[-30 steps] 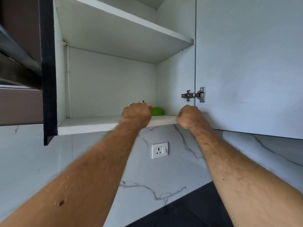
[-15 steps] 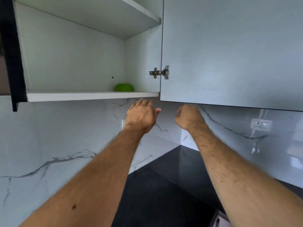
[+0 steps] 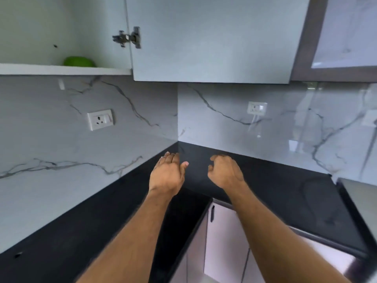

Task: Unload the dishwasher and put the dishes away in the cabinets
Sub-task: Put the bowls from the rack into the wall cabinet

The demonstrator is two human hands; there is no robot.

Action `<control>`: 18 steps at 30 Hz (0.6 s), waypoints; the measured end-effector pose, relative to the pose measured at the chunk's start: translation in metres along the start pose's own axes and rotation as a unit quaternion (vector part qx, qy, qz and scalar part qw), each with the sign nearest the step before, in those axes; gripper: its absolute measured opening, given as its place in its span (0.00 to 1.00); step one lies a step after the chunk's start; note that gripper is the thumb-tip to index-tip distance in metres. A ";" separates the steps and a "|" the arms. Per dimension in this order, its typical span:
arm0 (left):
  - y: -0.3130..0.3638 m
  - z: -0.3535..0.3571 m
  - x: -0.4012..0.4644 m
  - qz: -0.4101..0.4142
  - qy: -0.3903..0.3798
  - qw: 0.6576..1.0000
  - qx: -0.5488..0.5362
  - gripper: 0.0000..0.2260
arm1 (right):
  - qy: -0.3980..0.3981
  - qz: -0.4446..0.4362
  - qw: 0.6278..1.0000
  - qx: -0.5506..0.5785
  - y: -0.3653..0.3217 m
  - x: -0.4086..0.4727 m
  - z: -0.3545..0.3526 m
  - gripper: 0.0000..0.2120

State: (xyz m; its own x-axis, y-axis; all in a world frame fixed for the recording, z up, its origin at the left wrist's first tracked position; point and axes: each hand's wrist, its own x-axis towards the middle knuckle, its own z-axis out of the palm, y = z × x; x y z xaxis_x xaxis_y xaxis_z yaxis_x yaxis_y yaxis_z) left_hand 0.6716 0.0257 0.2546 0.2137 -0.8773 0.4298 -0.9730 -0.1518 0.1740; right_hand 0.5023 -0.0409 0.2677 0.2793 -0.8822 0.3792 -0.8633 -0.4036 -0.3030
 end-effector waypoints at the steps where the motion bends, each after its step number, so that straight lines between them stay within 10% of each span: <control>1: 0.013 0.011 -0.004 0.008 -0.009 1.000 -0.008 0.27 | -0.003 0.012 1.000 -0.002 0.019 -0.007 -0.002 0.15; 18: 0.270 0.155 -0.102 0.137 -0.168 0.965 -0.145 0.27 | -0.020 0.199 0.979 -0.031 0.306 -0.173 -0.046 0.14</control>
State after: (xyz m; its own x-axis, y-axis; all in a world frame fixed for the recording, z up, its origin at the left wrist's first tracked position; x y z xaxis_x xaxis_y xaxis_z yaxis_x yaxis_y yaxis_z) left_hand 0.3737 0.0033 0.1203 -0.1357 -0.9721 0.1913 -0.9129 0.1978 0.3571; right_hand 0.1703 -0.0012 0.1495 -0.0681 -0.9761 0.2065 -0.9305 -0.0126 -0.3661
